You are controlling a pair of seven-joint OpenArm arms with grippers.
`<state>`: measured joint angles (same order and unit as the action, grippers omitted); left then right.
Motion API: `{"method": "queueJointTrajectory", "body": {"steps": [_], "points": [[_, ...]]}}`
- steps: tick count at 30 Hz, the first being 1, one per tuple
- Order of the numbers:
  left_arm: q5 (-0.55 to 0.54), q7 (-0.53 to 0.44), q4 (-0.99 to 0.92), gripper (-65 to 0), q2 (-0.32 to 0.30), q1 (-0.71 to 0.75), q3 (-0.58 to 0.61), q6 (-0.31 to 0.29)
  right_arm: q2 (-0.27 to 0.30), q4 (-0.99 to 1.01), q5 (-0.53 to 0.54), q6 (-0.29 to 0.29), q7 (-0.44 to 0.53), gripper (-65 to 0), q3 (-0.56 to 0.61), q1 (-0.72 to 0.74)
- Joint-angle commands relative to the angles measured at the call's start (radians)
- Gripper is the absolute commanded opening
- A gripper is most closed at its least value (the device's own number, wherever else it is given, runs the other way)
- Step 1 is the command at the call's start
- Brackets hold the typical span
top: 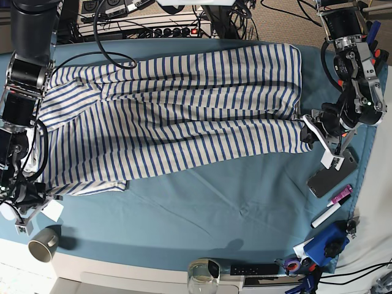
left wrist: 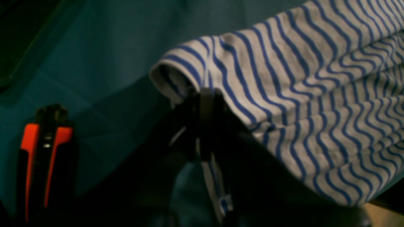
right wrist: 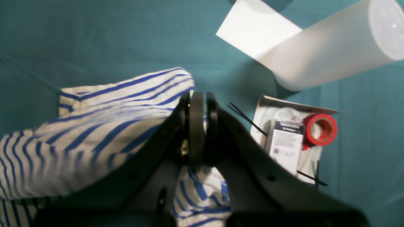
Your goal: Fold the T-shirt properly
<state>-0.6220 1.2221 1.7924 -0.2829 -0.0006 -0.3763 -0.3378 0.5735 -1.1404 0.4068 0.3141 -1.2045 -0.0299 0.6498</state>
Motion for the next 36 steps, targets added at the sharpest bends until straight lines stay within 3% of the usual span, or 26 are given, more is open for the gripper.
{"method": "queueJointTrajectory", "body": {"steps": [1,6,12,20,26,30,33,36], "points": [[-0.01,-0.01,0.018,-65.0,-0.014,-0.015,-0.006,-0.004,0.029,-0.017,0.003,0.004,0.002,-65.0,-0.005,0.024],[-0.01,-0.01,0.018,-65.0,-0.014,-0.016,-0.006,-0.004,0.055,-0.017,0.053,0.043,-0.061,-65.0,-0.005,-0.018],[-0.01,-0.011,0.018,-65.0,-0.014,-0.016,-0.006,-0.004,0.09,-0.017,0.053,0.044,-0.094,-65.0,-0.005,-0.12],[-0.01,-0.018,0.018,-65.0,-0.014,-0.016,-0.006,-0.004,0.092,-0.017,0.105,0.084,-0.106,-65.0,-0.005,-0.187],[-0.01,-0.018,0.018,-65.0,-0.014,-0.016,-0.006,-0.004,0.092,-0.018,0.147,0.098,-0.1,-47.8,-0.005,-0.135],[-0.01,-0.018,0.018,-65.0,-0.014,-0.016,-0.006,-0.004,0.092,-0.018,0.146,0.103,-0.098,-45.9,-0.005,-0.087],[-0.011,-0.018,0.018,-65.0,-0.014,-0.016,-0.006,-0.004,0.089,-0.017,0.116,0.096,-0.002,-45.9,-0.005,-0.07],[-0.011,-0.018,0.018,-65.0,-0.013,-0.016,-0.006,-0.004,0.083,-0.015,-0.009,0.08,0.117,-45.9,-0.004,-0.069]]}}
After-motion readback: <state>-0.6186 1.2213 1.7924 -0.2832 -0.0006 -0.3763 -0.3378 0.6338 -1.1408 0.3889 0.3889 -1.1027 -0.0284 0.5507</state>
